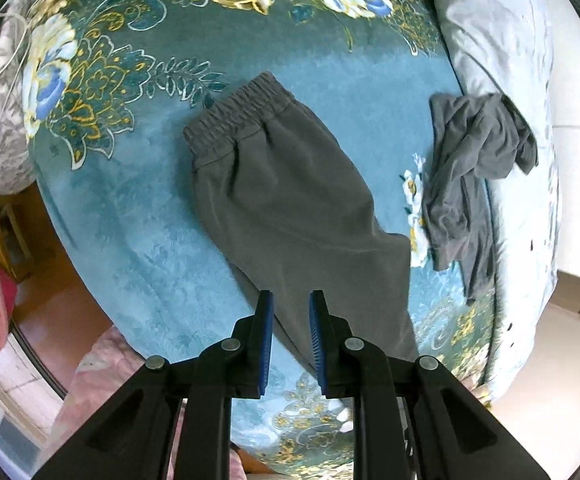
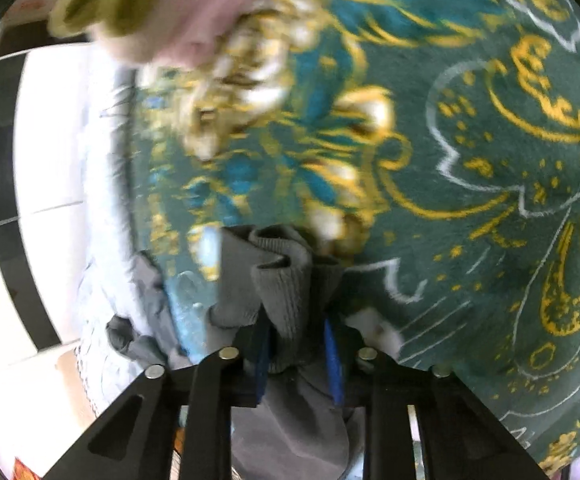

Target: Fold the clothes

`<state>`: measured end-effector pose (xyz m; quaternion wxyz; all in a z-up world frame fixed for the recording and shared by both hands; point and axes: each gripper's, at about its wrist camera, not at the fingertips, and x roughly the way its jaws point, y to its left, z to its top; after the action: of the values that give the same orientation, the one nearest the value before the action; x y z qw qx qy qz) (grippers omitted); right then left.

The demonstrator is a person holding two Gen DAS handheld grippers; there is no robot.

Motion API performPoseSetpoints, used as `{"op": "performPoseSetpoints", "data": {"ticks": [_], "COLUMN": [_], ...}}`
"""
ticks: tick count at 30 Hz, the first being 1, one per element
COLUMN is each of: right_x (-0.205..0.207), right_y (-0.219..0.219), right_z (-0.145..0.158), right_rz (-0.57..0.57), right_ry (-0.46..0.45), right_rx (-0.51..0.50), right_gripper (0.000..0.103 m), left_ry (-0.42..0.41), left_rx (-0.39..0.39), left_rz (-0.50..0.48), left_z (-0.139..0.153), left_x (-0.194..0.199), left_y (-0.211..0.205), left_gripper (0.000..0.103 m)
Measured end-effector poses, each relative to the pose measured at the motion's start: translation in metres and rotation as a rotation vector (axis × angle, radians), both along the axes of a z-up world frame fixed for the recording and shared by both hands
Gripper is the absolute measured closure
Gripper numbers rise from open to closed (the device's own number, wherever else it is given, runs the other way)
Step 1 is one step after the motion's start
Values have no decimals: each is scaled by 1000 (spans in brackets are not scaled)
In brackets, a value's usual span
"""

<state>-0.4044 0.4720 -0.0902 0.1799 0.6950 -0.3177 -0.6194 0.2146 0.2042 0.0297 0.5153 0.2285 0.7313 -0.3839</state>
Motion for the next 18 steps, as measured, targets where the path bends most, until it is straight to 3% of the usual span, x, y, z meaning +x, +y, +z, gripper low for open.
{"op": "performPoseSetpoints", "data": {"ticks": [7, 11, 15, 18], "right_x": [24, 68, 135, 178], "right_y": [-52, -102, -147, -180], "right_z": [91, 140, 162, 156], "right_rz": [276, 538, 780, 916], "right_ry": [253, 431, 548, 562], "right_rx": [-94, -103, -110, -99], "right_gripper": [87, 87, 87, 87], "left_ry": [1, 19, 37, 43], "left_rx": [-37, -39, -34, -39], "left_rz": [8, 7, -2, -3], "left_z": [13, 11, 7, 6], "left_x": [5, 2, 1, 6], "left_y": [1, 0, 0, 0], "left_gripper": [85, 85, 85, 85]}}
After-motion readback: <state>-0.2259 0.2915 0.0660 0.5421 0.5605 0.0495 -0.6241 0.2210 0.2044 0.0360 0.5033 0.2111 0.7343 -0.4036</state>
